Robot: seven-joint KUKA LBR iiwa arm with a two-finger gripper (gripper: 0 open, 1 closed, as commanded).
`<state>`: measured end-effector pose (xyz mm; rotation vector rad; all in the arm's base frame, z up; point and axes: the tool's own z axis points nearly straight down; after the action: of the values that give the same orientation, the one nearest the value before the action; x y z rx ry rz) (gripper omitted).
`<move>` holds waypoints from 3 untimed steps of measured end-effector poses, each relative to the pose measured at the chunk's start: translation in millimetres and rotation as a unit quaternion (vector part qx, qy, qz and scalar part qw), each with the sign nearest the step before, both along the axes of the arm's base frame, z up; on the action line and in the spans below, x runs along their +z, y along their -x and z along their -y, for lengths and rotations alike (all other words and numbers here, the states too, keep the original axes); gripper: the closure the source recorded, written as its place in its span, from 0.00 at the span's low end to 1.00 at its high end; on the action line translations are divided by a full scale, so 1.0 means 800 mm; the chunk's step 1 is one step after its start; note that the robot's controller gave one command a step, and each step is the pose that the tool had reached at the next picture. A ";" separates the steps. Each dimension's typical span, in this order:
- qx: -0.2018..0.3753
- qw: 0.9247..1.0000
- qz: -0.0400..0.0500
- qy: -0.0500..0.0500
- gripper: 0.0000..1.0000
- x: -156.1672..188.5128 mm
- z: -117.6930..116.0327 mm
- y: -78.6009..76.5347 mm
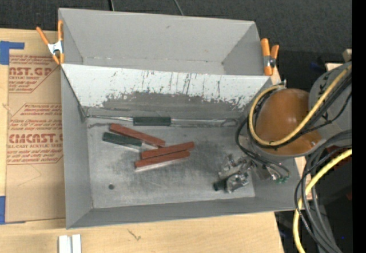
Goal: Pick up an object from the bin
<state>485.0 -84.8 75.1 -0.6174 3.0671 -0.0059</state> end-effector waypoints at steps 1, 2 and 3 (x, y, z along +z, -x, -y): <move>0.000 1.000 0.000 0.000 1.00 0.000 0.000 0.000; 0.004 1.000 -0.001 0.000 1.00 0.003 0.000 0.001; 0.024 1.000 -0.003 0.000 1.00 0.014 0.019 -0.037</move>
Offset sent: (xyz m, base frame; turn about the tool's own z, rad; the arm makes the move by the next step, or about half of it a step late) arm 0.0106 -0.0072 0.2012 -0.3378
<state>514.8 -99.8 86.4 -0.6919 3.0563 -0.0044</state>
